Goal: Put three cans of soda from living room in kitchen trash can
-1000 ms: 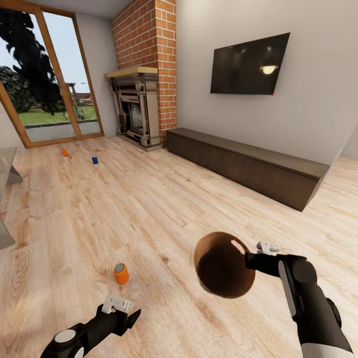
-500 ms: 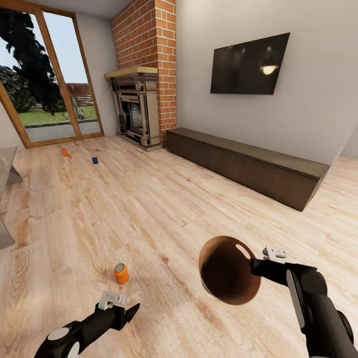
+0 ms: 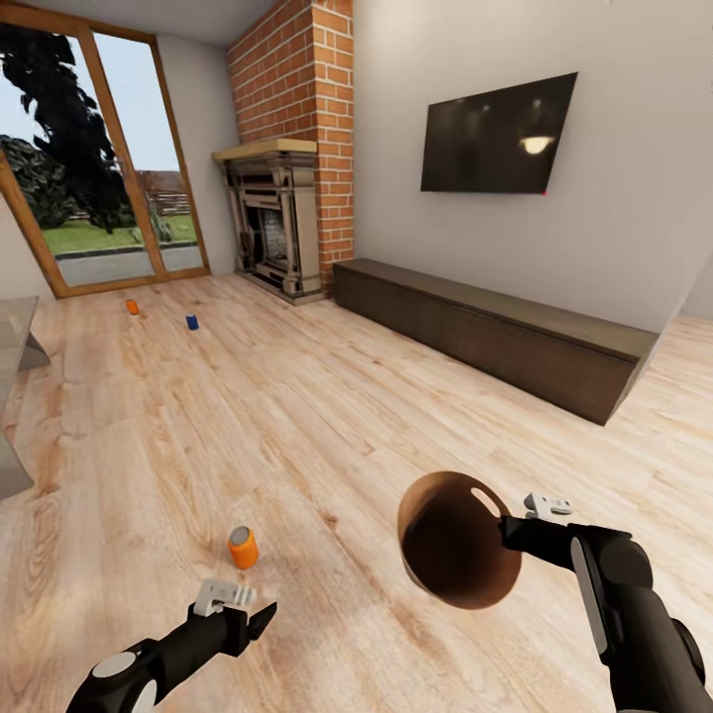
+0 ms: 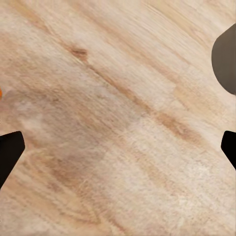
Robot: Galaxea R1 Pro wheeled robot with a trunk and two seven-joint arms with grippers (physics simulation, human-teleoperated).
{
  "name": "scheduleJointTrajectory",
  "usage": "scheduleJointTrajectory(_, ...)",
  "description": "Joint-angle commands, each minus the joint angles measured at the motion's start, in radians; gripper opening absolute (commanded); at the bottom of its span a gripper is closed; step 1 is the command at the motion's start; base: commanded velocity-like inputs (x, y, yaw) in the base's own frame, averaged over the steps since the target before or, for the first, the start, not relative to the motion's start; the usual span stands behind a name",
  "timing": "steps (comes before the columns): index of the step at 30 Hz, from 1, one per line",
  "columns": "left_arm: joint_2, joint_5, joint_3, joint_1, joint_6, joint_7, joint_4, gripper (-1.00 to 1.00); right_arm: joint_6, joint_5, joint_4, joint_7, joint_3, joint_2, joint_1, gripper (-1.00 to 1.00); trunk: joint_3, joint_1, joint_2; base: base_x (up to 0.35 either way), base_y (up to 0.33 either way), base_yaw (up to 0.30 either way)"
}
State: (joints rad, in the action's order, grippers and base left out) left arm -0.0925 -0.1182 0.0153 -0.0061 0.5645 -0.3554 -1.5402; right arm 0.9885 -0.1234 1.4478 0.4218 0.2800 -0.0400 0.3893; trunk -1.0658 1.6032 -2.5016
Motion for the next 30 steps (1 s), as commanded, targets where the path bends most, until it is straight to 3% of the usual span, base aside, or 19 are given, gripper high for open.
scheduleJointTrajectory(1, 0.0, 0.0, 0.0, 0.0, 0.0, 0.0, 0.0, 1.0, 0.005, 0.028, 0.0, 0.007, 0.0, -0.001, 0.0, -1.0, 0.001, 0.0, 0.0, 0.0, 0.0, 0.027)
scheduleJointTrajectory(13, 0.0, 0.0, 0.0, 0.0, -0.036, 0.0, 0.0, 1.0, 0.006, 0.028, 0.002, 0.008, 0.001, -0.009, 0.0, -1.0, 0.016, 0.0, 0.0, 0.0, 0.0, 0.003)
scheduleJointTrajectory(30, -0.001, 0.0, -0.001, 0.0, -0.037, -0.002, 0.0, 1.0, 0.007, 0.028, 0.011, 0.008, 0.001, -0.009, 0.0, -1.0, 0.041, 0.0, 0.0, 0.0, 0.0, 0.0)
